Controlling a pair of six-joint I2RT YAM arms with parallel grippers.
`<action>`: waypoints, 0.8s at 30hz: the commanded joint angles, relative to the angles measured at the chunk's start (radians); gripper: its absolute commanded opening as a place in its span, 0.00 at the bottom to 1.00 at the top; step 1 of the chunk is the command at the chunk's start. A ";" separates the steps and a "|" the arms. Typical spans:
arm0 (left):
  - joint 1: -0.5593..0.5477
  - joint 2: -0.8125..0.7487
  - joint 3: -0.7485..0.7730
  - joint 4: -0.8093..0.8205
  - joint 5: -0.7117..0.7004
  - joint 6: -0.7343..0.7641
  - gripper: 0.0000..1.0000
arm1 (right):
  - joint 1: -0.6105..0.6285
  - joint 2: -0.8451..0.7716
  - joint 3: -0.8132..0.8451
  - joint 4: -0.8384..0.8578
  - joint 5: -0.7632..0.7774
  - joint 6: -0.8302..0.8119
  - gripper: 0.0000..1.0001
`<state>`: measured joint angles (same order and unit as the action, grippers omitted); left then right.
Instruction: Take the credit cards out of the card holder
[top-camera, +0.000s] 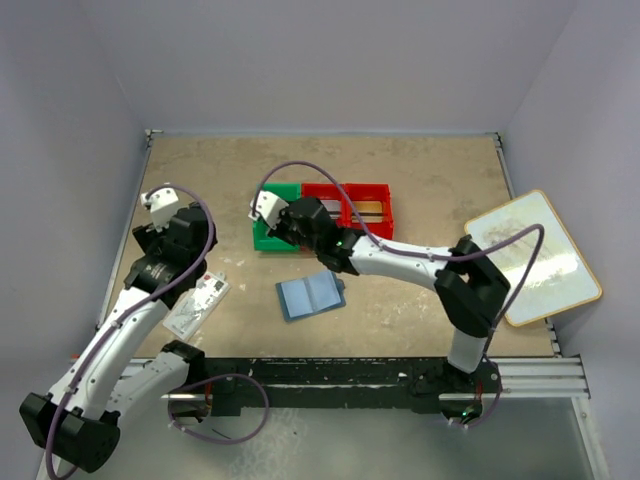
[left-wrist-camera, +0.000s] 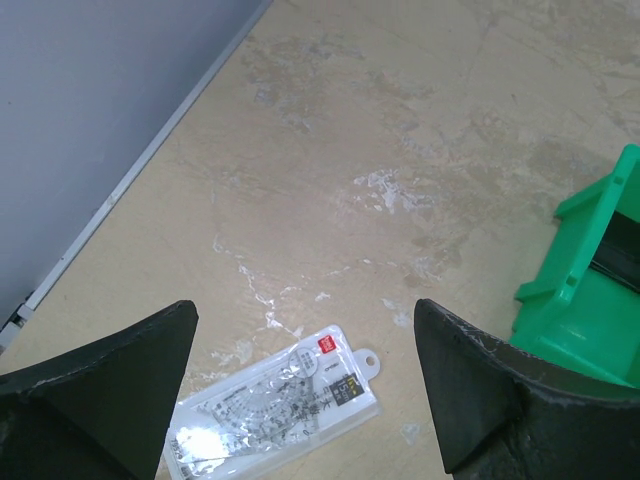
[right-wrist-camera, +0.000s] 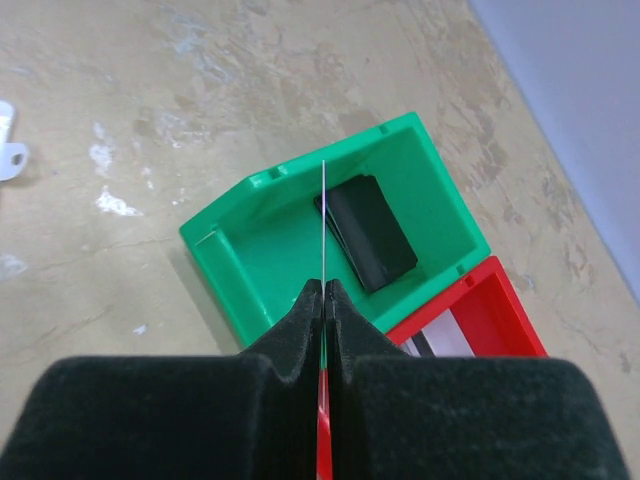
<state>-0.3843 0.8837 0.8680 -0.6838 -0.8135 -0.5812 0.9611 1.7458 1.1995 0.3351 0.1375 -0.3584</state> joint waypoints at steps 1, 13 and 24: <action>0.004 -0.057 0.015 0.000 -0.079 0.001 0.87 | -0.019 0.111 0.184 -0.161 0.055 -0.031 0.00; 0.004 -0.110 0.006 0.016 -0.092 0.005 0.87 | -0.088 0.315 0.420 -0.304 0.087 -0.241 0.00; 0.005 -0.112 0.008 0.017 -0.086 0.007 0.87 | -0.099 0.439 0.522 -0.322 0.112 -0.387 0.00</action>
<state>-0.3843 0.7849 0.8680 -0.6895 -0.8833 -0.5819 0.8673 2.1647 1.6695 0.0254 0.2203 -0.6636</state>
